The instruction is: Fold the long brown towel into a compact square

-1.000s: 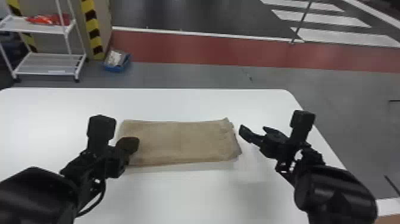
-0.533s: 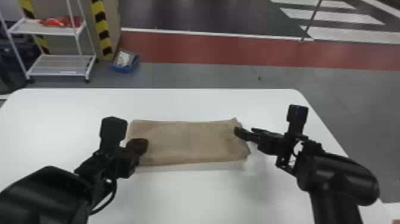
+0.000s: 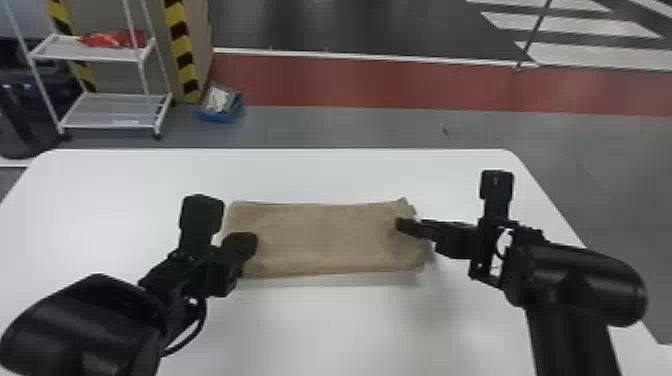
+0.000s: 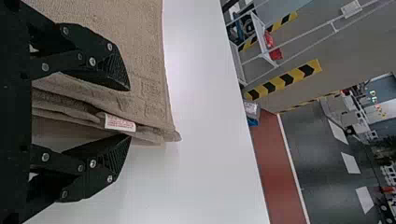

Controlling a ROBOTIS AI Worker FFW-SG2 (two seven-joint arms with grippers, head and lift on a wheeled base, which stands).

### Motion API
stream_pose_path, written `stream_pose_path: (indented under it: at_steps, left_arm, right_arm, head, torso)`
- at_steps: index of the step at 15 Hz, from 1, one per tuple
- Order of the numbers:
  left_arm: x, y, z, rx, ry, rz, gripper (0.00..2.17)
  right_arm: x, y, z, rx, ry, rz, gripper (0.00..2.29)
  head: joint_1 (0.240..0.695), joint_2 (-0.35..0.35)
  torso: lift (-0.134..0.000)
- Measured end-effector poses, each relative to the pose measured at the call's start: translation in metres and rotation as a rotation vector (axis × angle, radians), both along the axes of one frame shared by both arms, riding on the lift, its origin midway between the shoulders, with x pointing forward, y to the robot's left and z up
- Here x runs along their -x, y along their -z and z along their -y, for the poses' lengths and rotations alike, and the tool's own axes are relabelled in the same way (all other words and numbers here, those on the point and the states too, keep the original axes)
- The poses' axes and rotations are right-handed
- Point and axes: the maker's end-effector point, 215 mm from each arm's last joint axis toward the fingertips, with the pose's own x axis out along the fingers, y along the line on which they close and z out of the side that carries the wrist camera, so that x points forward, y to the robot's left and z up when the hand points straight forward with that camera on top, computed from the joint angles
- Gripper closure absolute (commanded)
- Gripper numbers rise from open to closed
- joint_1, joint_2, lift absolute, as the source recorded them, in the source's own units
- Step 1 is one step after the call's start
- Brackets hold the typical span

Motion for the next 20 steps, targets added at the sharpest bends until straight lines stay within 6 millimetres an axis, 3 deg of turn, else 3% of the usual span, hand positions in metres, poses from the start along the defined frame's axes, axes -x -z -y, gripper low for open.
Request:
stream_pose_path:
  at_steps: [7,8,9,12,20]
  left_arm:
    - [0.007,0.011,-0.008,-0.016,-0.007,-0.043,1.73]
    - [0.008,0.012,-0.008,-0.018,-0.006,-0.049,1.73]
    - [0.009,0.013,-0.007,-0.018,-0.006,-0.051,1.73]
    - [0.009,0.014,-0.005,-0.02,-0.003,-0.052,1.73]
    - [0.01,0.013,-0.007,-0.019,-0.008,-0.049,1.73]
  right_arm:
    - [0.003,-0.003,-0.012,0.107,-0.047,-0.034,0.92]
    - [0.003,-0.006,-0.01,0.126,-0.043,-0.035,0.44]
    - [0.004,-0.01,-0.009,0.151,-0.04,-0.033,0.23]
    - [0.005,-0.015,-0.014,0.199,-0.052,-0.035,0.23]
    - [0.014,-0.002,-0.008,0.281,-0.053,-0.108,0.25]
  head:
    - [0.695,-0.082]
    - [0.695,-0.082]
    - [0.695,-0.086]
    - [0.695,-0.083]
    - [0.695,-0.088]
  torso:
    - [-0.123]
    - [-0.123]
    - [-0.123]
    - [-0.123]
    - [-0.123]
